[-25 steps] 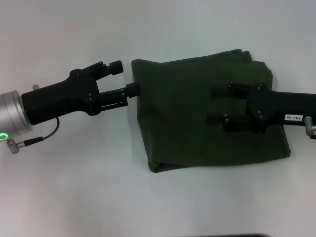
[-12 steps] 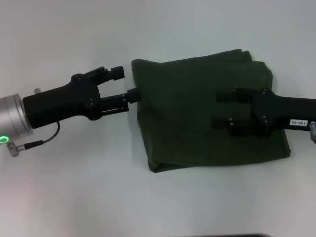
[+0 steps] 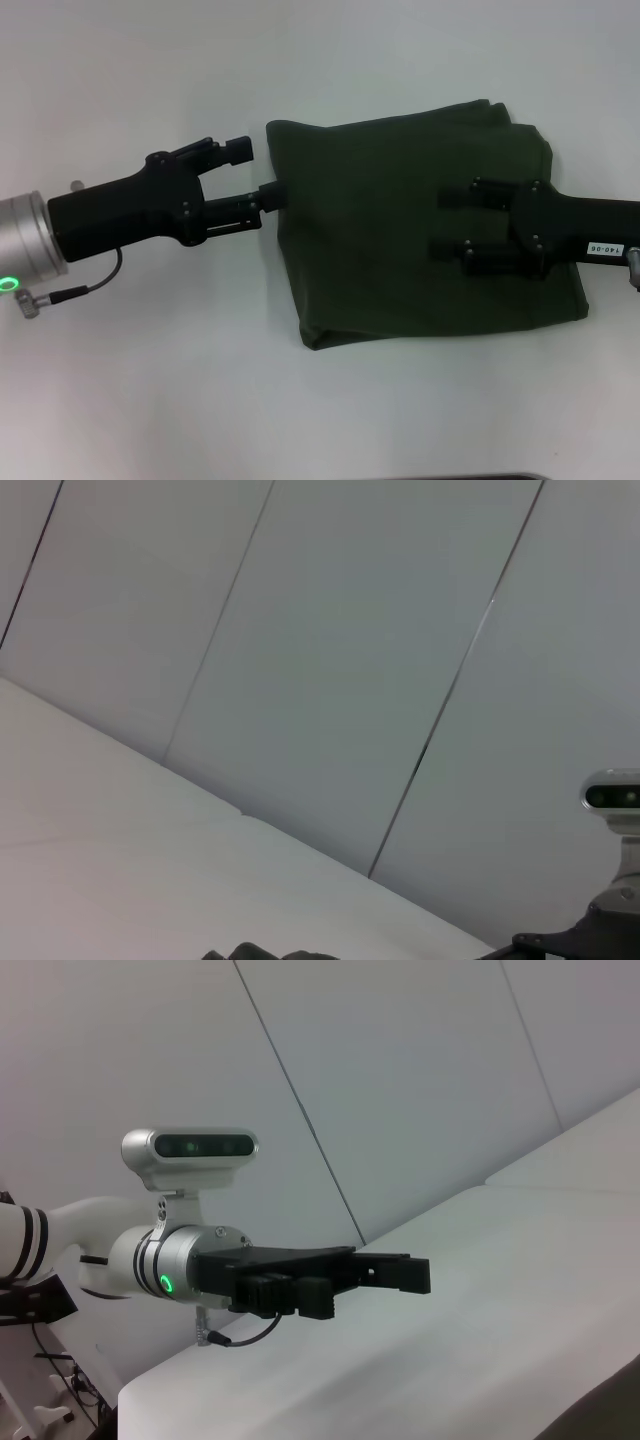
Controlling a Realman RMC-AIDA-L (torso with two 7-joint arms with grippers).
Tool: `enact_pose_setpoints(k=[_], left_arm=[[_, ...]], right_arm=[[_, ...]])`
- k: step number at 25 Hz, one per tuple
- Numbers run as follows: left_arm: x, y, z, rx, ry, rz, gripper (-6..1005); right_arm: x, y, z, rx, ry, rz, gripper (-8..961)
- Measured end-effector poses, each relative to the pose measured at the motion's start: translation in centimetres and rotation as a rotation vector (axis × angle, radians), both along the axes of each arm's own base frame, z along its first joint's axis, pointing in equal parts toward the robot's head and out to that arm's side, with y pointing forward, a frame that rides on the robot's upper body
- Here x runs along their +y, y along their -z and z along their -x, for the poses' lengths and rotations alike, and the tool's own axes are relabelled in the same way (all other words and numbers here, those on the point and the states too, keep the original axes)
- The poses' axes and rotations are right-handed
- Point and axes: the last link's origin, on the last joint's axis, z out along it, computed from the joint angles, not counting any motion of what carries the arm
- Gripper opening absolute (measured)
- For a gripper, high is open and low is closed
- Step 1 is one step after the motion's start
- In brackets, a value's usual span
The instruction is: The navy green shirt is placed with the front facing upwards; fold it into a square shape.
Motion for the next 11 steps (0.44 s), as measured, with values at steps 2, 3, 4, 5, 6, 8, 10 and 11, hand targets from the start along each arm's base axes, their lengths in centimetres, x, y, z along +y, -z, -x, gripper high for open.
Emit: enact_pose_setpoints(k=[2,3,4,5,6,8,10,11], left_arm=[[-0.05,0.07,0.01,0.002,0.001,0.004,895],[-0.07,0.09,0.0,0.003,0.001,0.005,895],[-0.08,0.11,-0.01,0.002,0.002,0.005,895],[-0.09,0.12,-0.02,0.001,0.002,0.006,895],[-0.1,0.13,-0.03,0.001,0.002,0.006,895],[-0.11,0.14,-0.03,0.001,0.002,0.007,895],[-0.11,0.15,-0.03,0.002,0.002,0.007,895],[-0.11,0.15,-0.03,0.002,0.002,0.007,895]], right_arm=[[0.01,-0.01,0.01,0.001,0.0,-0.001,875],[0.02,-0.01,0.02,0.001,0.0,-0.001,874],[0.02,-0.02,0.02,0.002,0.0,-0.002,874],[0.02,-0.02,0.02,0.002,0.0,-0.002,874],[0.02,-0.01,0.03,0.003,0.001,-0.002,874],[0.02,-0.01,0.03,0.003,0.001,-0.002,874],[0.01,0.0,0.03,0.003,0.002,-0.001,874],[0.01,0.01,0.02,0.003,0.002,0.0,874]])
